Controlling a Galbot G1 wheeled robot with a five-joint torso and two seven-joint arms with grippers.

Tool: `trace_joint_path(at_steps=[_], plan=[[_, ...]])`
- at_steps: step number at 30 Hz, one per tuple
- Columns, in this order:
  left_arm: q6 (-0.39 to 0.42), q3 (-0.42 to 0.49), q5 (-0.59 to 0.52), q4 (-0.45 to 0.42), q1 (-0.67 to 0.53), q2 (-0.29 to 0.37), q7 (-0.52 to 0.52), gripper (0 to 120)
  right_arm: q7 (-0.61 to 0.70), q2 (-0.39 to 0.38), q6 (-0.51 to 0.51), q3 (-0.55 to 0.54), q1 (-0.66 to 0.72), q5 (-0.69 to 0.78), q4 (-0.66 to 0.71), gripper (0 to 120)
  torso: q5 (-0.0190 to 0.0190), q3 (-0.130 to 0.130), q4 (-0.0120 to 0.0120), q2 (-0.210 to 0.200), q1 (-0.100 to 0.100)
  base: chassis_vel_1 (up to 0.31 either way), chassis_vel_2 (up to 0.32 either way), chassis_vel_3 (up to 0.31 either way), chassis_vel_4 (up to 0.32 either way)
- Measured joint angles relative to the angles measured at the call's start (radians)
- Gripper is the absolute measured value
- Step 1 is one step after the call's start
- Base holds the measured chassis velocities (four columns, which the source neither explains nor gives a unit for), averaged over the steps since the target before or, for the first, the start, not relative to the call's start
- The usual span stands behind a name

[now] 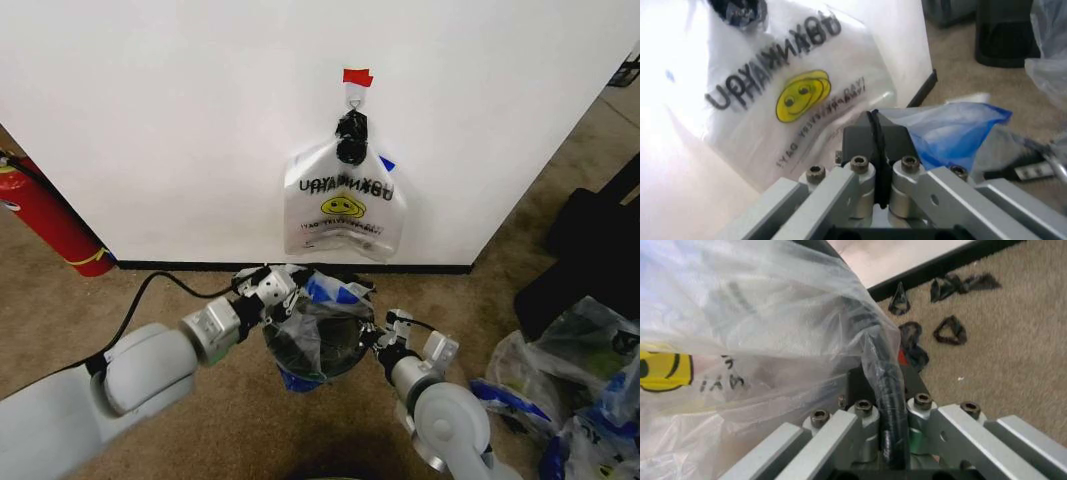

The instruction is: Pick up the garbage bag from the wall and place it over the trash bin.

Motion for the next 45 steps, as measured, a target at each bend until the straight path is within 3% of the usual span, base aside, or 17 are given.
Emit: trace_joint_path(at_steps=[2, 6, 9, 19, 20, 31, 36, 41, 42, 45], plan=[[0.001, 0.005, -0.002, 0.002, -0.006, -0.001, -0.001, 0, -0.003, -0.001, 0.001, -0.001, -0.001, -0.005, 0.0, 0, 0.0, 0.0, 0.0, 0.0, 0.0, 0.0, 0.0, 0.0, 0.0], [0.021, 0.129, -0.019, 0.069, -0.138, -0.018, -0.005, 0, -0.056, -0.019, 0.02, -0.033, -0.017, -0.117, 0.002, 0, 0.0, 0.0, 0.0, 0.0, 0.0, 0.0, 0.0, 0.0, 0.0], [0.023, 0.155, -0.021, 0.098, -0.168, -0.028, -0.005, 0, -0.081, -0.026, 0.036, -0.044, -0.022, -0.16, 0.001, 0, 0.0, 0.0, 0.0, 0.0, 0.0, 0.0, 0.0, 0.0, 0.0], [0.027, 0.223, -0.049, 0.206, -0.291, -0.041, 0.007, 0, -0.25, -0.065, 0.172, -0.072, -0.047, -0.428, -0.03, 0, 0.0001, 0.0, 0.0002, 0.0, 0.0, 0.0, 0.0, 0.0, 0.0], [0.027, 0.242, -0.065, 0.231, -0.325, -0.042, 0.017, 0, -0.311, -0.084, 0.244, -0.071, -0.062, -0.534, -0.049, 0, 0.0, 0.0, 0.0001, 0.0, 0.0, 0.0, 0.0, 0.0, 0.0], [0.021, 0.337, -0.077, 0.35, -0.402, -0.066, 0.084, 0, -0.375, -0.109, 0.35, -0.045, -0.088, -0.56, -0.054, 0, -0.0002, 0.0, -0.0003, 0.0, 0.0, 0.0, 0.0, 0.0, 0.0], [0.048, 0.359, -0.081, 0.352, -0.422, -0.054, 0.103, 0, -0.382, -0.114, 0.376, -0.04, -0.089, -0.556, -0.053, 0, -0.0001, 0.0, -0.0001, 0.0, 0.0, 0.0, 0.0, 0.0, 0.0], [0.088, 0.321, -0.11, 0.315, -0.397, -0.034, 0.079, 1, -0.379, -0.11, 0.384, -0.039, -0.084, -0.55, -0.06, 0, 0.0, 0.0, 0.0, 0.0, 0.0, 0.0, 0.0, 0.0, 0.0], [0.127, 0.271, -0.151, 0.281, -0.361, -0.017, 0.064, 11, -0.372, -0.101, 0.384, -0.041, -0.081, -0.534, -0.065, 0, 0.0, 0.0, 0.0002, 0.0, 0.0, 0.0, 0.0, 0.0, 0.0], [0.175, 0.217, -0.204, 0.236, -0.322, 0.013, 0.049, 22, -0.359, -0.085, 0.383, -0.043, -0.079, -0.508, -0.072, 0, -0.0002, 0.0, 0.0004, 0.0, 0.0, 0.0, 0.0, 0.0, 0.0]])
